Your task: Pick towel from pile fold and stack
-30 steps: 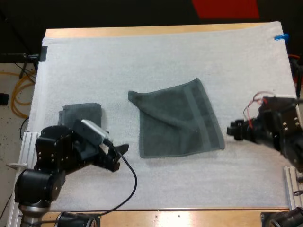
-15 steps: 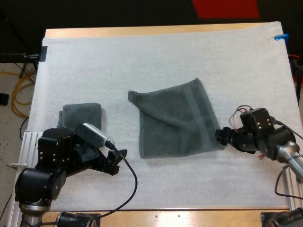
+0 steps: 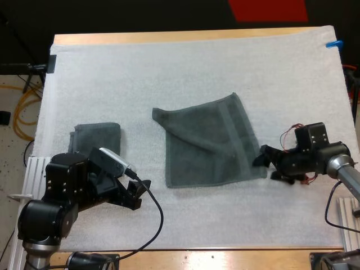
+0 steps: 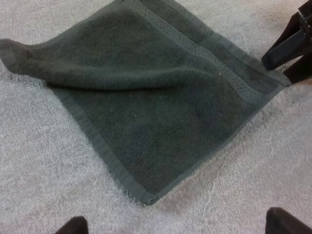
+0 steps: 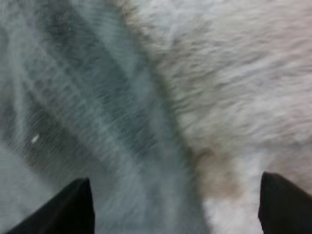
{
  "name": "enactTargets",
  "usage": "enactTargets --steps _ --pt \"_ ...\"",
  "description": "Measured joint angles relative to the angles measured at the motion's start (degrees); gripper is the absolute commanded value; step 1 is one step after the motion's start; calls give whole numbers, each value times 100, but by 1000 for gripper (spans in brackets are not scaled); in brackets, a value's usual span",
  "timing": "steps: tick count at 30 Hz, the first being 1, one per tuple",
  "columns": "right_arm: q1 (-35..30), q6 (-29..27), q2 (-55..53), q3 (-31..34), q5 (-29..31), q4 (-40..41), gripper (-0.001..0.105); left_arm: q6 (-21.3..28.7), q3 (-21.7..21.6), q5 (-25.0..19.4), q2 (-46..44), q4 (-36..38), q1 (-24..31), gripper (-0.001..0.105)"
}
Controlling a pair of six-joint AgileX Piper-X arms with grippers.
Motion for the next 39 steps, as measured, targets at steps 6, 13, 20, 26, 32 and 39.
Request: enactTargets --steps 6,13,20,26,32,39 --pt "0 0 384 -1 -604 -226 65 9 0 0 0 0 0 69" --pt "-14 0 429 -1 -489 -258 29 9 0 0 0 0 0 69" --pt "-14 -176 443 -1 -258 -281 0 7 0 0 0 -45 0 69" --pt "-14 -570 443 -1 -258 -159 0 -367 0 173 98 -141 0 69" --pt "-14 -774 443 -1 -258 -80 0 -663 182 370 759 -186 0 69" --pt "-14 -776 443 -1 -258 -80 0 -1664 818 916 2014 -1173 0 69"
